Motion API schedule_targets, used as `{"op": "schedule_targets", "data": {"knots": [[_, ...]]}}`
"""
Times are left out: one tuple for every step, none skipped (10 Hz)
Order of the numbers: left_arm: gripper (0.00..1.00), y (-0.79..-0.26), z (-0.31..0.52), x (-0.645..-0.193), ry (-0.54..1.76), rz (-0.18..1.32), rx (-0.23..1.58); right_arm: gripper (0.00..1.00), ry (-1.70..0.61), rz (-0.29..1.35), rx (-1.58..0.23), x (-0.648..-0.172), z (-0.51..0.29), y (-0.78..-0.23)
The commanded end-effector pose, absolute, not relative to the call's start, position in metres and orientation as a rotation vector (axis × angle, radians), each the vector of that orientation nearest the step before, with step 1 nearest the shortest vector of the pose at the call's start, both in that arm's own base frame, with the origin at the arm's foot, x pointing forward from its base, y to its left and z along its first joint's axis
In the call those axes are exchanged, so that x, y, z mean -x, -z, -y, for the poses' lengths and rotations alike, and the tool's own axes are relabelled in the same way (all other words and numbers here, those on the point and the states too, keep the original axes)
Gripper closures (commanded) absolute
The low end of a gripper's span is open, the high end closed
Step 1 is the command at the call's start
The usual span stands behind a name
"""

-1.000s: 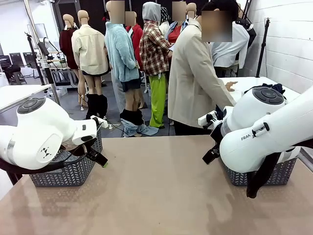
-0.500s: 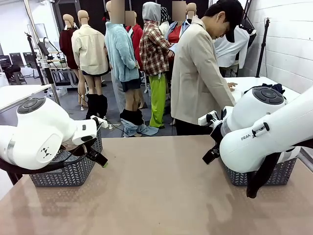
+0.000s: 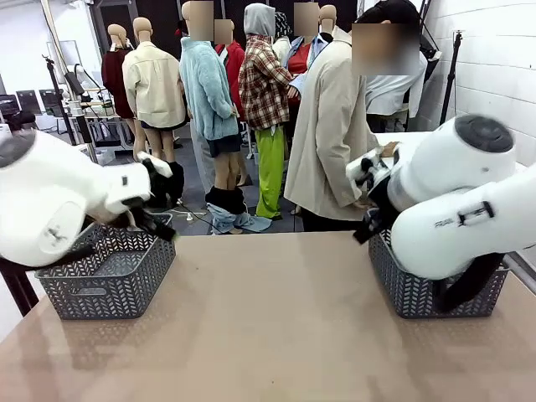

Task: Sort the tops and bottoms.
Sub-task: Lift clothes from the center of the table with your left hand.

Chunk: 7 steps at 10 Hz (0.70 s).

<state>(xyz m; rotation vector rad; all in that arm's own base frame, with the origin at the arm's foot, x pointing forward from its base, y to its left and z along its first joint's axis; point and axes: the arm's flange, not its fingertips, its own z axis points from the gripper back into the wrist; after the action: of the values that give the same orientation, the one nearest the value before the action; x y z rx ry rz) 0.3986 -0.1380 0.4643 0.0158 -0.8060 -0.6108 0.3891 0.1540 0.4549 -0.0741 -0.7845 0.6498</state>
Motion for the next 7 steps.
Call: {"op": "schedule_targets", "data": {"knots": [[0.0,-0.493,0.082,-0.374,0.511,0.883,-0.112,0.0,-0.497,0.9,0.158,-0.344,-0.113,-0.474],[0.0,-0.503,0.05,-0.373,0.468,0.866,-0.106,0.0,-0.39,0.929,0.144,-0.335,-0.079,-0.487],[0.0,-0.503,0.019,-0.368,0.407,0.843,-0.095,0.0,-0.292,0.951,0.142,-0.321,-0.047,-0.493],[0.0,-0.499,-0.021,-0.363,0.311,0.784,-0.146,0.0,-0.14,0.964,0.147,-0.306,-0.01,-0.491],[0.0,-0.496,-0.057,-0.353,0.222,0.758,-0.148,0.0,-0.036,0.942,0.141,-0.294,0.022,-0.482],[0.0,-0.49,-0.093,-0.346,0.13,0.737,-0.16,0.0,0.069,0.915,0.125,-0.286,0.051,-0.469],[0.0,-0.481,-0.126,-0.338,0.081,0.719,-0.145,0.0,0.151,0.891,0.095,-0.278,0.075,-0.451]]}}
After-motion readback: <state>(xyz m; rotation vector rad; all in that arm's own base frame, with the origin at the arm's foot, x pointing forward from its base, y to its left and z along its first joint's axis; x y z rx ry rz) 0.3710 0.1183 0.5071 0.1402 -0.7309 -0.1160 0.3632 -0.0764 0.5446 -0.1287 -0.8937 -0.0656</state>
